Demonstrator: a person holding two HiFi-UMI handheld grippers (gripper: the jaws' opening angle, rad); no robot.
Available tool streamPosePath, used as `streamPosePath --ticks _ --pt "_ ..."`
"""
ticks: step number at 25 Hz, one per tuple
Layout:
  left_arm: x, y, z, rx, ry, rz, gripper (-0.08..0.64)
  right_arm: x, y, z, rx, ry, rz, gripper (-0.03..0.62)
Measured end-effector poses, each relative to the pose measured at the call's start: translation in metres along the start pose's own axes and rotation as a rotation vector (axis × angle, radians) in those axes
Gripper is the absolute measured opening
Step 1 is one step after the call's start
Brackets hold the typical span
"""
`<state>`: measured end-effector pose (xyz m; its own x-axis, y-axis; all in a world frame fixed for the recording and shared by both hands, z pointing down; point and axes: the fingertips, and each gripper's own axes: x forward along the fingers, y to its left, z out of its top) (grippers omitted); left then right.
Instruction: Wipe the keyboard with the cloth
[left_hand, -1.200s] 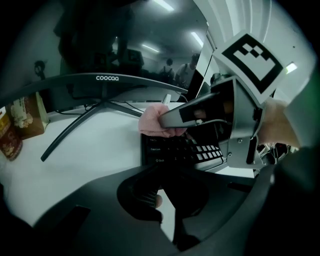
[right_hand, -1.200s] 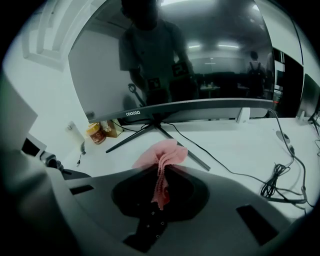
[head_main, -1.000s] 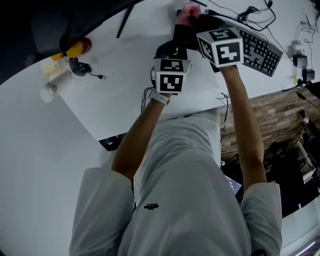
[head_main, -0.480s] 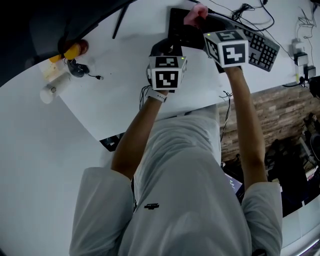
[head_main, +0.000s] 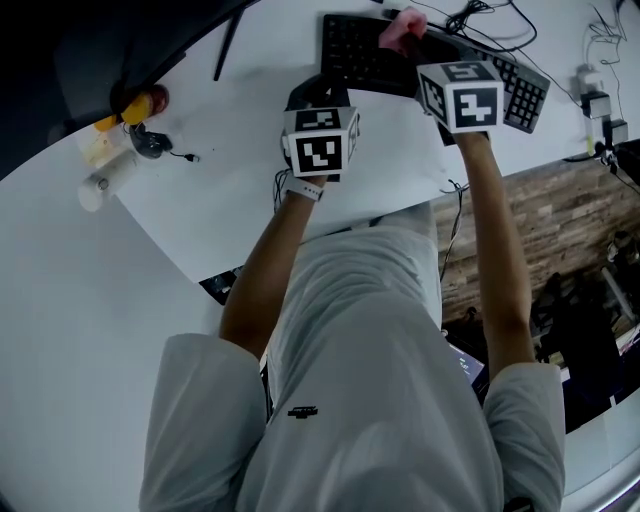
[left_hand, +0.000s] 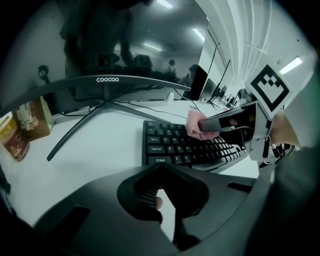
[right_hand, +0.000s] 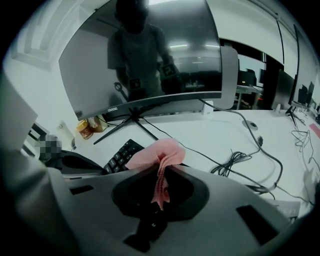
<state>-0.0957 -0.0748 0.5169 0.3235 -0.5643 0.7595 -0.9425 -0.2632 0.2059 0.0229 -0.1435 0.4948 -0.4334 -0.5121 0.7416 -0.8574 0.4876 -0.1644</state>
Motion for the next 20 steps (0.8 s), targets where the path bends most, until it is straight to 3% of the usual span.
streamPosePath --ticks 20 --pt "0.001 0.006 -0.001 -0.001 0.015 0.058 0.018 -0.042 -0.066 -0.034 0.037 0.024 -0.087 0.041"
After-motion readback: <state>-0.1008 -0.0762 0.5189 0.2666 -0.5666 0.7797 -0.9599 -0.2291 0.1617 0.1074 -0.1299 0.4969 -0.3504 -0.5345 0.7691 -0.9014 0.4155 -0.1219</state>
